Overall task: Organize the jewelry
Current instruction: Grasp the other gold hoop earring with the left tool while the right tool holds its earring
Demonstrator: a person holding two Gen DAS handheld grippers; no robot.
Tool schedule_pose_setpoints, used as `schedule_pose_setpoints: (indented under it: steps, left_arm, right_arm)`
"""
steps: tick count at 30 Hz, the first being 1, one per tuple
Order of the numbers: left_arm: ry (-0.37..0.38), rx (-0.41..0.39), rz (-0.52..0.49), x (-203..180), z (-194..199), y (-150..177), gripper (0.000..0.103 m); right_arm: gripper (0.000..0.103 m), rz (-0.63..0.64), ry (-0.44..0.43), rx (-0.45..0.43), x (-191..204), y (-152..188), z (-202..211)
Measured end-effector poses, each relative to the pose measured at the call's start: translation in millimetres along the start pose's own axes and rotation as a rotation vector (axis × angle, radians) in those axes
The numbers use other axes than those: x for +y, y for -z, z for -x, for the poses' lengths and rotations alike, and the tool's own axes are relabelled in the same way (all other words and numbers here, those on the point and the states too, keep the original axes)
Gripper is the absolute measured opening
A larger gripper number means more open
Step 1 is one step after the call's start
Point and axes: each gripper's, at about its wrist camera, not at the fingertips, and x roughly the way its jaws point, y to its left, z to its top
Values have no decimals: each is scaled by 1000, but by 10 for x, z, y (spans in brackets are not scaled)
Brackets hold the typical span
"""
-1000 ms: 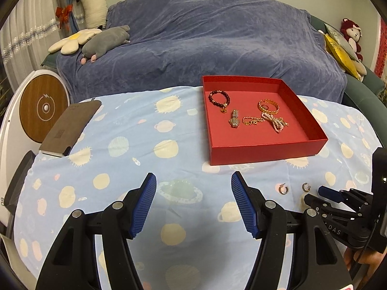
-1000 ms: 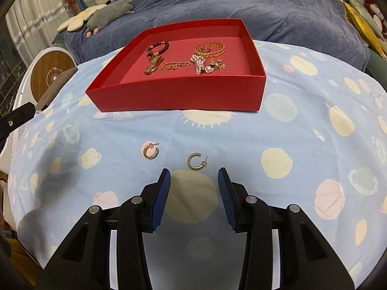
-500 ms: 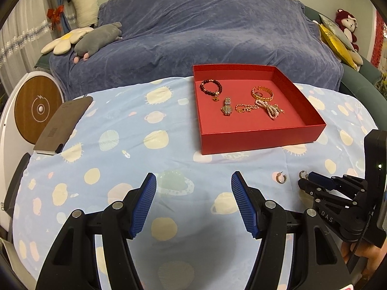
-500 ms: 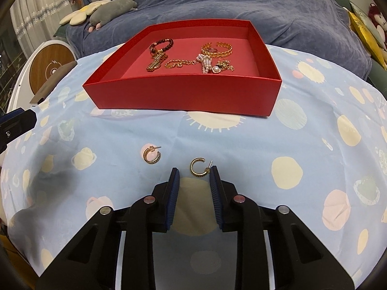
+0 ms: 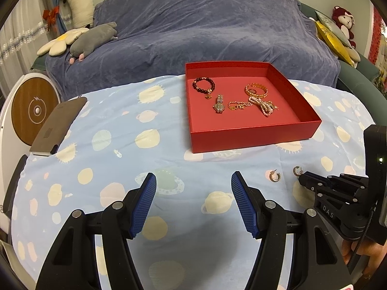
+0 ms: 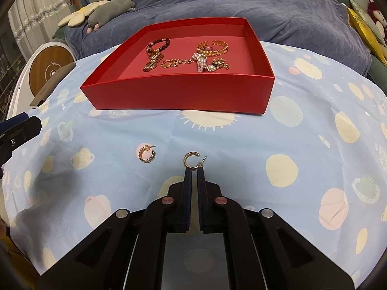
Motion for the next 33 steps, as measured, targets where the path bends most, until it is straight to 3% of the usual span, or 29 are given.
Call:
schedule_pose_setpoints:
  steps: [2,3,8,12,20,33]
  left_arm:
    - [-1,0,-1,-1,2,5,62]
    - [0,1,0,-2,2,2,62]
    - [3,6,6,19,20,8,62]
    - [4,9,12,52,9,17,62]
    - [43,52,12,-53,-156,53,62]
    - [93,65,-90,-765,-520,56,62]
  right_arm:
    - [34,7,10,-15,40,-6,14]
    - [34,13,15,-18,62,-12,10]
    - [33,10,32,-20,84,-52,-67]
    - [18,13,54,-27,94,-81,-94]
    - [18,0,48,-37,-7,-46,21]
    - [18,-52,6,-54,-280,14,353]
